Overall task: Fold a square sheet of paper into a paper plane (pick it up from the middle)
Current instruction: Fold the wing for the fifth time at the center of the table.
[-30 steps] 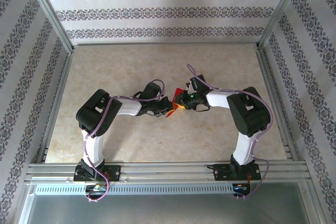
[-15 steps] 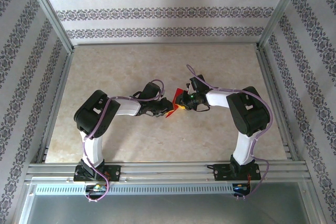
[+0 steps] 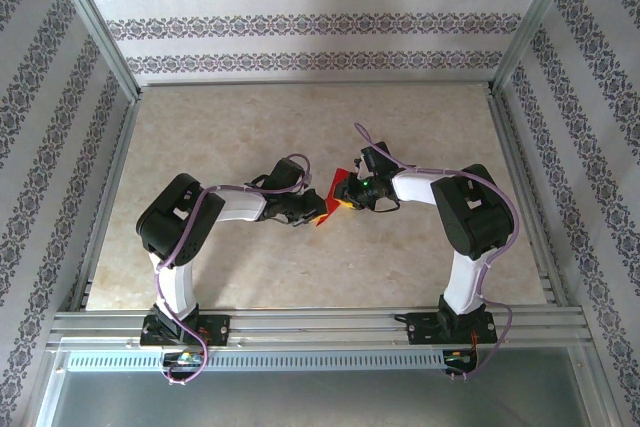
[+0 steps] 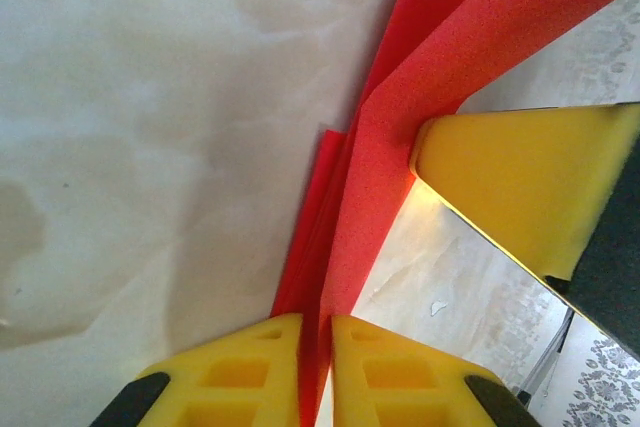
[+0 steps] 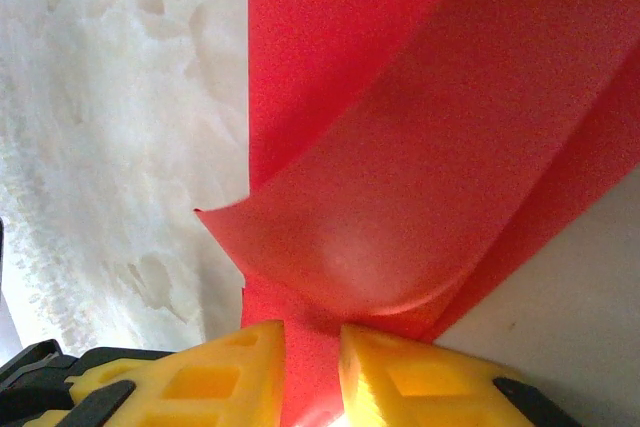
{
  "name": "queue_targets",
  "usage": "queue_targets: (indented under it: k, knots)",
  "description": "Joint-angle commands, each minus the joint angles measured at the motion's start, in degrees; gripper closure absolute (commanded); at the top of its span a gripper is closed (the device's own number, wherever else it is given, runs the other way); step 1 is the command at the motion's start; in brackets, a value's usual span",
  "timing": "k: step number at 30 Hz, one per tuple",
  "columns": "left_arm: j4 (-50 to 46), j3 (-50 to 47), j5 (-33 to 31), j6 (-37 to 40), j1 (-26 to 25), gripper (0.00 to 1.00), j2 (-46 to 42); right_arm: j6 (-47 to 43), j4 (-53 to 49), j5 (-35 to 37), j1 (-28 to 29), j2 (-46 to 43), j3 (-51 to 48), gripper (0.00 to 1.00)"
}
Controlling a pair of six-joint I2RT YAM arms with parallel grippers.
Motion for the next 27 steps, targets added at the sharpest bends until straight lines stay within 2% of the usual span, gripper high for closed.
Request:
queue_targets:
  k: [1,7,11,15,21,27]
  knots:
    - [-4.3,-0.7,-0.6,1.2,0.8,0.84,-0.2,-1.2,-4.3,4.1,-0.4,3.1,-0.4,0.73]
    - [-8.8,0.3,-3.1,2.5,1.1,0.72,-5.2,-1.5,-4.9,4.2,-0.4,3.2,-0.1,0.73]
    - [-13.1,0.8,-6.8,3.7,1.1,0.70,-8.4,-1.5,-5.1,4.2,-0.4,3.3,0.0,0.73]
    - [-10.4,2.2,-5.0,3.2,0.7,0.74,-9.0,-1.6,-5.4,4.1,-0.4,3.4,0.1,0.73]
    - [-8.2,5.7,-3.0,2.7,-0.7,0.82,-4.2,-1.5,-5.5,4.0,-0.4,3.6,0.2,0.73]
    - [-8.5,8.4,-1.5,2.7,-1.7,0.86,-0.8,-1.6,-5.8,4.1,-0.4,3.5,0.2,0.74]
